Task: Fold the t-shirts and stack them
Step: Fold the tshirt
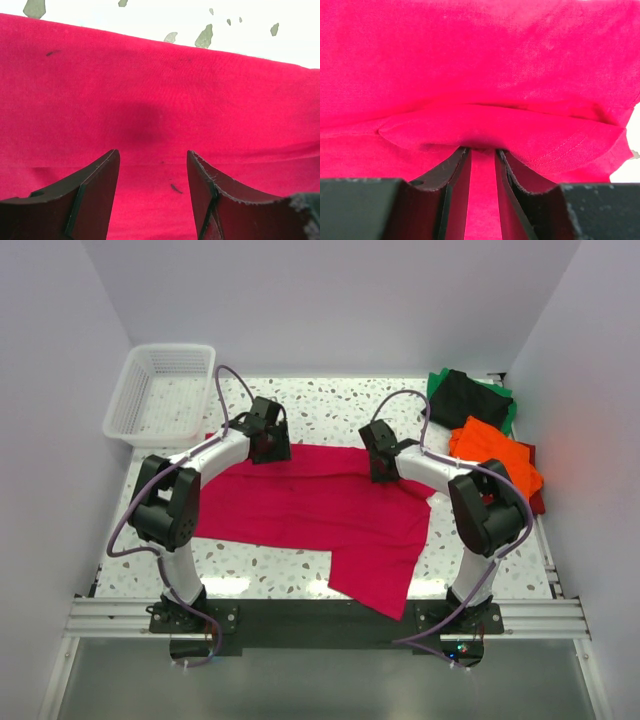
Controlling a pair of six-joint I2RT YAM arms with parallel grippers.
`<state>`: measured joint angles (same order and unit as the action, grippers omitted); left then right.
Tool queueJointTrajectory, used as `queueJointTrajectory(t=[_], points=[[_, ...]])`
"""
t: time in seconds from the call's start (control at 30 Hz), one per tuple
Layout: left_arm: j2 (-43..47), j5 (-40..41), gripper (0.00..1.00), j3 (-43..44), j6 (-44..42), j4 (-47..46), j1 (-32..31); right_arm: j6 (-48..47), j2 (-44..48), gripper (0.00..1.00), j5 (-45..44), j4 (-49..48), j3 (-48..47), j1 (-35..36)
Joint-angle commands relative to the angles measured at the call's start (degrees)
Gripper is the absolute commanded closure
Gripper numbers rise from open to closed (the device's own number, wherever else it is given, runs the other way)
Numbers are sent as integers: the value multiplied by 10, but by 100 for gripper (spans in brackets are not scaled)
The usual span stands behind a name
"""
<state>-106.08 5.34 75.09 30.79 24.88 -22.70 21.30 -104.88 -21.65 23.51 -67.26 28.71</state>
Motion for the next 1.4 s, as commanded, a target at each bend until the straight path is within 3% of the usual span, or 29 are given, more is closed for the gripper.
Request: queueJointTrajectory(t=[0.0,0.33,0.63,1.37], points=[[-6,3,39,1,-8,-16,-2,-9,26,70,-29,0,-22,-1],[-7,6,39,7,-12,-13,-2,0,-9,75,-23,11,-23,-14],[-1,9,39,4,-13,-11,-2,1,-11,100,-10,22,-27,-16],[22,7,39,-27,-7,-24,-2,48,100,100,29,56,25,-3]])
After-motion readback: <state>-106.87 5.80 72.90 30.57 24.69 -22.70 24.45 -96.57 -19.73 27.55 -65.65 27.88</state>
